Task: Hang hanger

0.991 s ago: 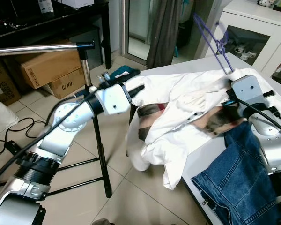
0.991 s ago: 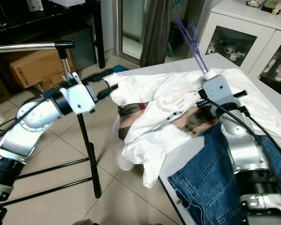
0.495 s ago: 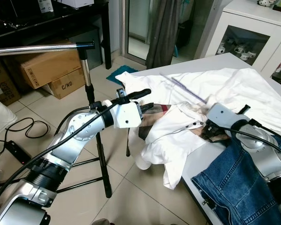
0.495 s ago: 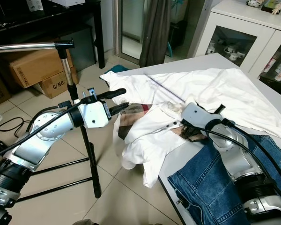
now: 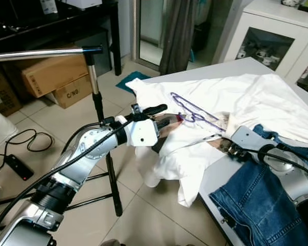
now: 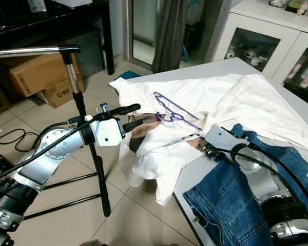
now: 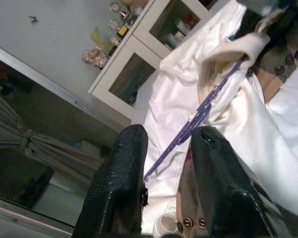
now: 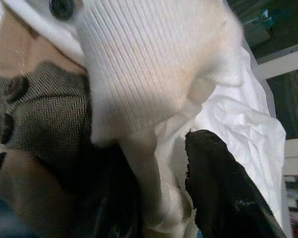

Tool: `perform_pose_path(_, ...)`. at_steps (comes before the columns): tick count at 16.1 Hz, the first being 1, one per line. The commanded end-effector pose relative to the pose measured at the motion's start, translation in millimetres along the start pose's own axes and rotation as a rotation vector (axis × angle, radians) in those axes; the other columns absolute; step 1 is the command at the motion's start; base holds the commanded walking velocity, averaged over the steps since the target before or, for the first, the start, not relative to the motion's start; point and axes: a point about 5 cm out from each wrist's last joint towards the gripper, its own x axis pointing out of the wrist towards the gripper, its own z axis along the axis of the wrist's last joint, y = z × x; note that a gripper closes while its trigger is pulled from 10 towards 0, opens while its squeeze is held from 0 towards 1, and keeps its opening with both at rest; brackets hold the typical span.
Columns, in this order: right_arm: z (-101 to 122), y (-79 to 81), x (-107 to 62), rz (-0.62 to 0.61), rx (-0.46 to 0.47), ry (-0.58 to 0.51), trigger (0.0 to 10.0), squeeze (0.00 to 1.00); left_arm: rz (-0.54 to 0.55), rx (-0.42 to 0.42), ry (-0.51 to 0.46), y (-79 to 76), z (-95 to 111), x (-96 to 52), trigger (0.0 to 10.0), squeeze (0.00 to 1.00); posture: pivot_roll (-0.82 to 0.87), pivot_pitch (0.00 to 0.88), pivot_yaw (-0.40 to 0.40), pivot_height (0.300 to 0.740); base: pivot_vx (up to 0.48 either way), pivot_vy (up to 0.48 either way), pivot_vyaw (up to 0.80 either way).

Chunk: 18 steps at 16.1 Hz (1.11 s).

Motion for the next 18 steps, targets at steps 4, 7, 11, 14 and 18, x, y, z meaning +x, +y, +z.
perform_pose_path(4, 4, -3.2, -4.0, 0.008, -0.016, -0.063, 6.8, 0.05, -0.035, 0.032, 0.104, -3.9, -24, -13.5, 10.0, 0.00, 0.05, 0.013, -0.053, 0.740, 0.000, 0.000, 0.00)
perform_pose_path(7, 8, -2.9, -5.1, 0.032, -0.021, -0.101, 10.0, 0.00, -0.021, 0.026, 0.108, -4.2, -24, -14.3, 10.0, 0.00, 0.05, 0.012, -0.056, 0.740, 0.000, 0.000, 0.00)
perform_pose_path(11, 7, -12.8, -18.0, 0.073, 0.022, -0.153, 10.0, 1.00, -0.023, 0.022, 0.116, -8.3, -27, -16.6, 10.0, 0.00, 0.05, 0.012, -0.056, 0.740, 0.000, 0.000, 0.00)
perform_pose_path(14, 11, -9.9, -30.6, 0.186, 0.057, -0.216, 10.0, 0.56, -0.027, 0.022, 0.120, -10.4, -29, -15.4, 10.0, 0.00, 0.04, 0.013, -0.050, 0.740, 0.000, 0.000, 0.00)
perform_pose_path(18, 41, -18.7, -39.0, 0.162, 0.085, -0.403, 10.0, 0.00, 0.015, -0.025, 0.110, -16.2, -31, -13.7, 10.0, 0.00, 0.04, 0.016, -0.050, 0.740, 0.000, 0.000, 0.00)
